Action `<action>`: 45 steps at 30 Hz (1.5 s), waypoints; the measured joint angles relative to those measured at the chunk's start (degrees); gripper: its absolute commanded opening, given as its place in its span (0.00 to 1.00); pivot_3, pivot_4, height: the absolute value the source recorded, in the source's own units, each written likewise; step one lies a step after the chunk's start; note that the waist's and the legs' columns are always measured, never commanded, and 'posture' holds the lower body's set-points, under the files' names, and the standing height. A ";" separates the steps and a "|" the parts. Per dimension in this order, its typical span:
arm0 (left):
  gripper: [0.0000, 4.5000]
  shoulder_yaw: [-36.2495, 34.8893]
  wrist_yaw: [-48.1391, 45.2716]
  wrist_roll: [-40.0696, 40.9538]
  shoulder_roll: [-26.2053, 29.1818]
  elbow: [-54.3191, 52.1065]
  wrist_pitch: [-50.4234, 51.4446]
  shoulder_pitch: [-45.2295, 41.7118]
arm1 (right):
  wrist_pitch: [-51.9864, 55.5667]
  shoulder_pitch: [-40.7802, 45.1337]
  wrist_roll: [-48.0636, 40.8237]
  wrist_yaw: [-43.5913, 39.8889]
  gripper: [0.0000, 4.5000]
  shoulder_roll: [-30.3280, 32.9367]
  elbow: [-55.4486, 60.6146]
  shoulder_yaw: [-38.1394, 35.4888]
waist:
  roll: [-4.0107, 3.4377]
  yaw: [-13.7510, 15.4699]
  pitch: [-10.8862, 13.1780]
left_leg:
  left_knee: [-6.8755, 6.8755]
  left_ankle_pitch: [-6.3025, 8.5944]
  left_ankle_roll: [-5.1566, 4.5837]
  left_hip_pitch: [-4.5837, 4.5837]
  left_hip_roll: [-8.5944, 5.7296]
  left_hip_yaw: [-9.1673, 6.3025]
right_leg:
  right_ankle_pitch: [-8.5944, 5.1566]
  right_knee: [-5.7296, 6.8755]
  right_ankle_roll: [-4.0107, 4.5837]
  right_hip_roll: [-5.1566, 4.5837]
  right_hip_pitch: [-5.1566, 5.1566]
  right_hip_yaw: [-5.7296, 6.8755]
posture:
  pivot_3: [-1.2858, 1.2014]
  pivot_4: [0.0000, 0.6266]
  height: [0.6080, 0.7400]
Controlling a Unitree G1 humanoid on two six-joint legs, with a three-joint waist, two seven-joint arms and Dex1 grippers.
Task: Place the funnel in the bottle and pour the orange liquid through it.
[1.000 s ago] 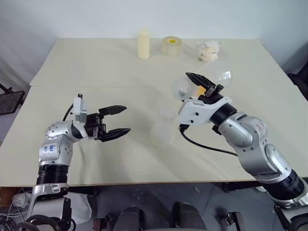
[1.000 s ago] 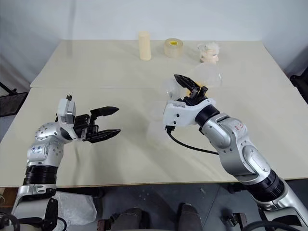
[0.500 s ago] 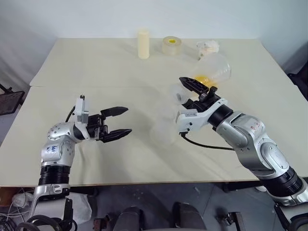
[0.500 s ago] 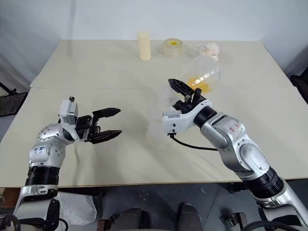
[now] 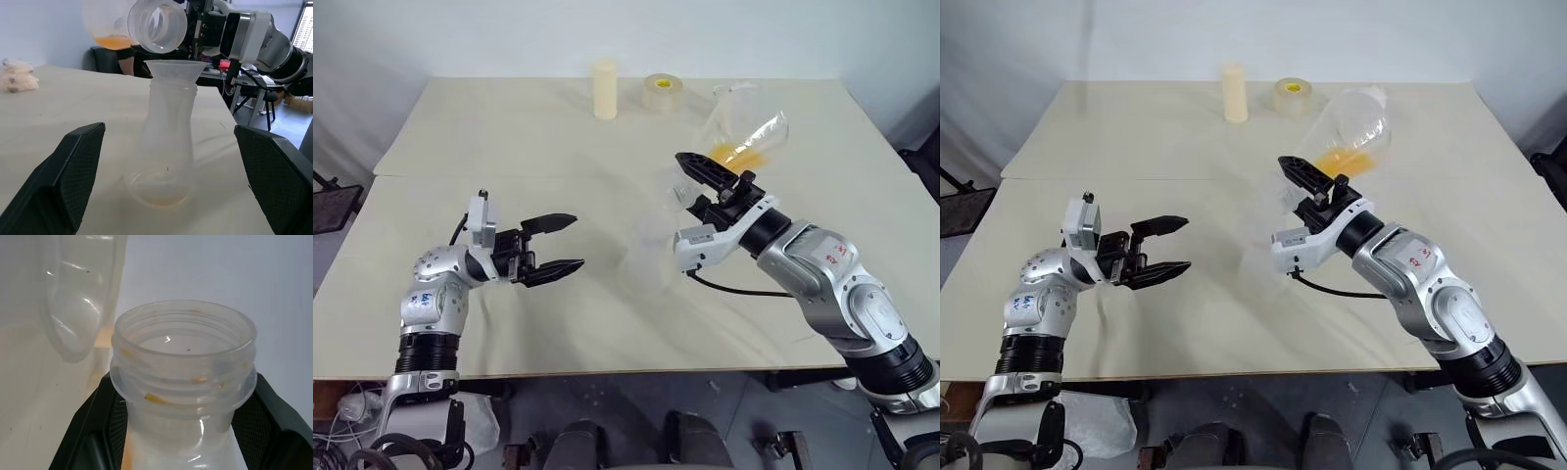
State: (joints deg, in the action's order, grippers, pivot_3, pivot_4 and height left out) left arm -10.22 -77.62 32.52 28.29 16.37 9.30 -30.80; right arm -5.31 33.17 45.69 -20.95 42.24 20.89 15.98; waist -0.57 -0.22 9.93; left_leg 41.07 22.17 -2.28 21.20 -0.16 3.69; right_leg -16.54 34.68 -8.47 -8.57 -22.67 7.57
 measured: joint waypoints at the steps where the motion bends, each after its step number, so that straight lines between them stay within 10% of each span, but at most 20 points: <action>1: 1.00 0.01 0.00 0.00 -0.18 0.01 0.00 0.00 | -0.42 0.01 0.25 0.02 0.55 0.00 -0.16 -0.54 | 0.00 0.01 0.00 | 0.00 0.00 0.00 0.00 0.00 0.00 | 0.00 0.00 0.00 0.00 0.00 0.00 | 0.52 0.24 1.00; 45: 1.00 0.06 -0.84 -0.02 -0.63 2.60 -0.67 -2.01 | -11.12 2.05 6.77 3.75 0.55 -0.96 -4.47 -1.06 | 0.00 -0.04 0.00 | -0.01 0.00 0.00 0.01 0.05 0.00 | 0.00 -0.01 0.00 0.01 0.00 0.00 | 0.52 0.24 1.00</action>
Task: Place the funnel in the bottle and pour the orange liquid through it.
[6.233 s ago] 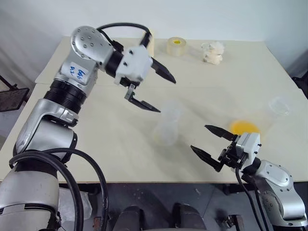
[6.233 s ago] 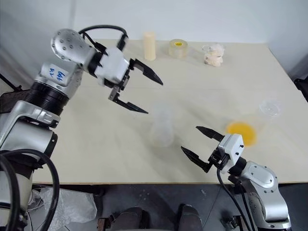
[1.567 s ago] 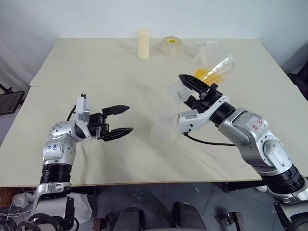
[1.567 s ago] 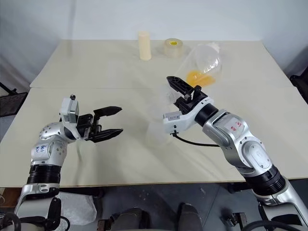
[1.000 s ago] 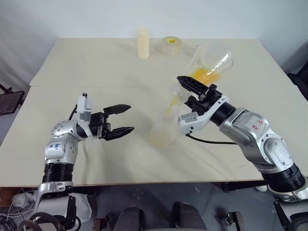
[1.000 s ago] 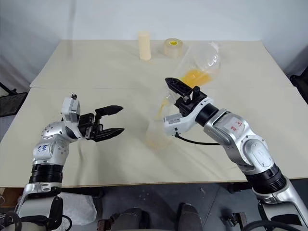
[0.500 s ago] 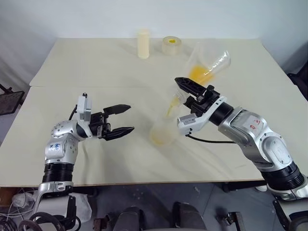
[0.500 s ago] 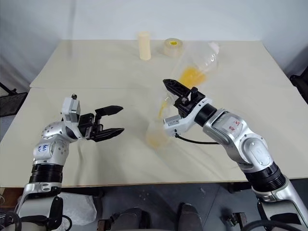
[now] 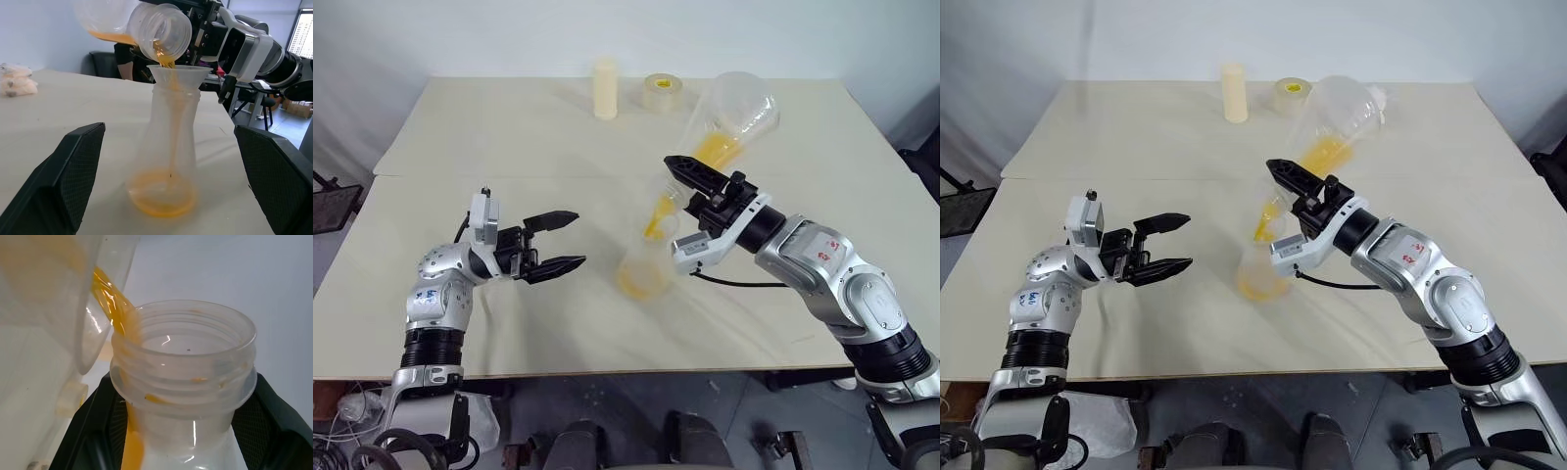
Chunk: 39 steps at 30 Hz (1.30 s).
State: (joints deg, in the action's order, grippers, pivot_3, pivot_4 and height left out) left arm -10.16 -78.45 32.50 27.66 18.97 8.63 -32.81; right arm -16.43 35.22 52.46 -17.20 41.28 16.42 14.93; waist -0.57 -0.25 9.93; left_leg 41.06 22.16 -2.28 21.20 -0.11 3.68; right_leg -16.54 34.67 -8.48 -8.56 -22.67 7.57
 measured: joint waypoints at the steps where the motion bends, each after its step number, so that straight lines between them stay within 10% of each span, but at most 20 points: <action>1: 1.00 0.00 -0.04 0.00 0.00 0.00 -0.02 -0.11 | -0.08 0.00 0.28 0.17 0.55 0.00 0.00 0.00 | 0.00 0.00 0.00 | 0.00 0.00 0.00 0.00 0.00 0.00 | 0.00 0.00 0.00 0.00 0.00 0.00 | 0.52 0.24 1.00; 39: 1.00 0.55 -1.84 -0.32 -0.13 2.87 -1.25 -2.57 | -7.31 1.73 5.75 9.15 0.55 2.27 -3.35 -0.33 | 0.00 -0.01 0.00 | -0.01 0.00 0.00 0.01 0.01 0.00 | 0.00 0.00 0.00 0.00 0.00 0.00 | 0.52 0.24 1.00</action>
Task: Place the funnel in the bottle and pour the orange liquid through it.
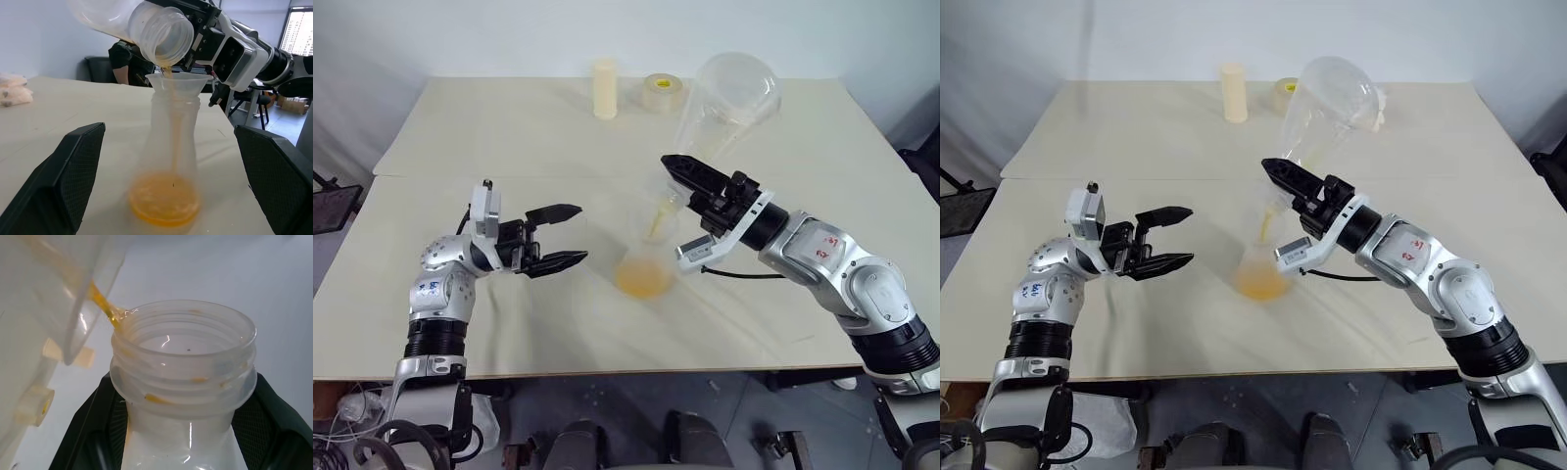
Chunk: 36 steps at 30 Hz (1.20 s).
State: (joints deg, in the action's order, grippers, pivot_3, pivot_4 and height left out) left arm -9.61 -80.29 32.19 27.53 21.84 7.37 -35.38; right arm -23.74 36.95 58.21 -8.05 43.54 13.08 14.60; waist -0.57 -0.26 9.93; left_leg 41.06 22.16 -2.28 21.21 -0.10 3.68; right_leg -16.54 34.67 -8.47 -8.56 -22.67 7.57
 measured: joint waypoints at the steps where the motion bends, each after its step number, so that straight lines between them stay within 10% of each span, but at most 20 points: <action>1: 1.00 0.03 -0.04 0.00 0.00 0.22 -0.01 0.00 | -0.01 0.00 0.18 0.19 0.55 0.04 0.00 0.00 | 0.00 0.00 0.00 | 0.00 0.00 0.00 0.00 0.00 0.00 | 0.00 0.00 0.00 0.00 0.00 0.00 | 0.52 0.24 1.00; 25: 1.00 0.58 -0.64 -0.02 0.02 1.40 -0.18 -0.02 | -1.06 -0.02 3.43 5.51 0.55 -0.35 -0.03 -1.08 | 0.00 -0.01 0.00 | -0.01 0.00 0.00 0.00 0.01 0.00 | 0.00 0.00 0.00 0.00 0.00 0.00 | 0.52 0.24 1.00; 36: 1.00 1.47 -0.49 -1.07 -0.89 3.63 -0.93 -2.37 | 9.88 -7.58 -15.40 -5.93 0.55 -9.66 3.20 -6.27 | 0.01 -0.02 0.01 | 0.00 0.00 0.00 0.00 -0.01 -0.04 | 0.00 0.00 0.00 0.03 0.03 0.06 | 0.52 0.24 1.00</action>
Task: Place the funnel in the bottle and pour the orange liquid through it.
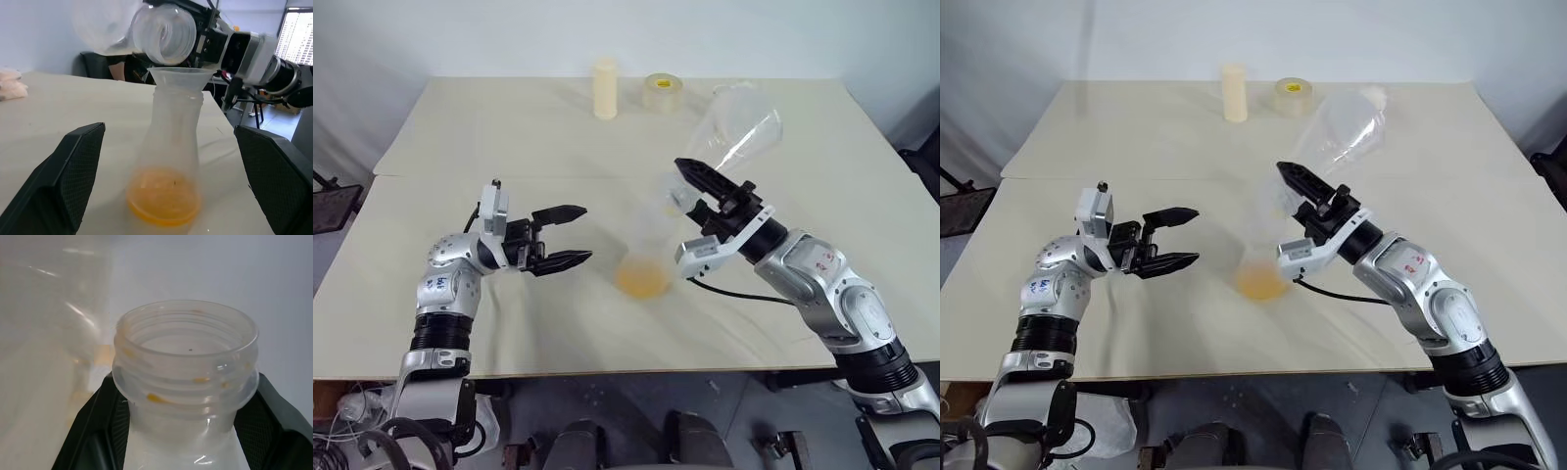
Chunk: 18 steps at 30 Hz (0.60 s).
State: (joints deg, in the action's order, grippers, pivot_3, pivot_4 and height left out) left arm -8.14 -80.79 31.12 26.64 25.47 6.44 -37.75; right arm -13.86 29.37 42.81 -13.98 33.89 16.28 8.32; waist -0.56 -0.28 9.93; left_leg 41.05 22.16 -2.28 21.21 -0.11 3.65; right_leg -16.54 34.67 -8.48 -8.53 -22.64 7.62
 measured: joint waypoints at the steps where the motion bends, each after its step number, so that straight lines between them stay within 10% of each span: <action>1: 1.00 0.14 -0.01 -0.03 -0.09 0.15 -0.09 -0.14 | 3.06 -0.44 -3.09 -1.58 0.55 -1.92 1.46 -1.61 | 0.00 0.00 0.00 | 0.00 0.00 0.00 0.00 0.00 0.00 | 0.00 0.00 0.00 0.00 0.00 0.00 | 0.52 0.24 1.00; 11: 1.00 0.22 2.32 -1.91 0.84 0.23 0.52 -0.35 | 43.15 -1.42 -40.43 -7.21 0.55 -21.03 7.27 -27.36 | -0.01 0.18 0.00 | -0.01 0.00 -0.01 -0.02 -0.09 -0.15 | 0.00 0.10 0.00 -0.02 0.03 0.01 | 0.52 0.24 1.00; 18: 1.00 0.30 6.83 -3.94 1.41 0.22 2.09 -0.54 | 47.88 -3.91 -53.64 -5.20 0.55 -22.33 4.10 -36.83 | -0.05 -0.14 0.02 | -0.10 0.00 0.00 -0.08 -0.10 -0.04 | 0.00 0.11 0.00 -0.01 -0.02 -0.03 | 0.52 0.24 1.00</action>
State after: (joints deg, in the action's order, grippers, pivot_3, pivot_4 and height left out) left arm -7.84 -73.96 27.18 28.05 25.70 8.53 -38.29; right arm 34.02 25.46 -10.82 -19.19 11.56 20.37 -28.51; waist -0.61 -0.43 9.96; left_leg 40.96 22.16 -2.28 21.12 -0.21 3.61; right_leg -16.54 34.77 -8.48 -8.53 -22.66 7.59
